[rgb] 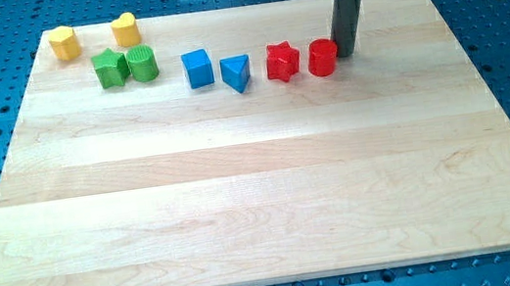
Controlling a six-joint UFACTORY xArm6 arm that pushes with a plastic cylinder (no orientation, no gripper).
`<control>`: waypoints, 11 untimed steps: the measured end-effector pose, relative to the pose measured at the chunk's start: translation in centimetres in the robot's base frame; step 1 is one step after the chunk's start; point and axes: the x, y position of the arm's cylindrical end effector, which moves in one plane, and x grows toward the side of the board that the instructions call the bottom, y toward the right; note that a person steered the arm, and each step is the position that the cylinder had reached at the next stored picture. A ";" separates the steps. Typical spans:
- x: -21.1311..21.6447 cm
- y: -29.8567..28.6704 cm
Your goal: Place your arm at the top of the cube
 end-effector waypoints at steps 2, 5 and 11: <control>-4.8 -10.0; -2.7 -21.1; 3.3 -25.1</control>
